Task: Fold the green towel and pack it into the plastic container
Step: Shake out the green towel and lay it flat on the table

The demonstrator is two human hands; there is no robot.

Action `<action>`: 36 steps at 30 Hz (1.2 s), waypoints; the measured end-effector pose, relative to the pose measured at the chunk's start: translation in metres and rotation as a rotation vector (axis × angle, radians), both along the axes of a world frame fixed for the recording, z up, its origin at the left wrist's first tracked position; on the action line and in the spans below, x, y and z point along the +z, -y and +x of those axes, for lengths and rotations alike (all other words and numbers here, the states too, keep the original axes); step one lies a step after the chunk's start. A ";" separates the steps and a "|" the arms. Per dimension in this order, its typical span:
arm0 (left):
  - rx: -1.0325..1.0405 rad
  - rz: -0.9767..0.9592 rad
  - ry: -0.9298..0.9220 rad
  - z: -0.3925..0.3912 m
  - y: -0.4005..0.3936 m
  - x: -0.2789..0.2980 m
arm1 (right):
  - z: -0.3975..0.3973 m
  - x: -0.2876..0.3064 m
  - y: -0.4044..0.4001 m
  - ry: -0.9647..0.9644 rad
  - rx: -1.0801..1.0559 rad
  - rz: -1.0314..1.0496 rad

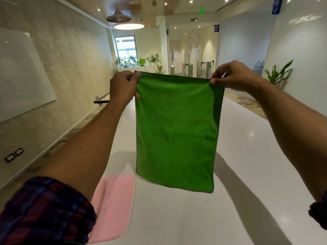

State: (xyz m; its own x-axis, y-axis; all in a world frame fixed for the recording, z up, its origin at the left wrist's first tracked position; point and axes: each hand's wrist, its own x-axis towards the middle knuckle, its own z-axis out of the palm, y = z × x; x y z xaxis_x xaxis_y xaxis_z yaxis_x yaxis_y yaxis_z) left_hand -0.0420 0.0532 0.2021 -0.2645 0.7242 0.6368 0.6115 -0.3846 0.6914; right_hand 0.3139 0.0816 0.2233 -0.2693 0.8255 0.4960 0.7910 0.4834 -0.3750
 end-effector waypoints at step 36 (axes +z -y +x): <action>-0.334 0.034 -0.089 0.088 -0.007 -0.019 | -0.071 -0.114 0.005 -0.470 0.356 -0.568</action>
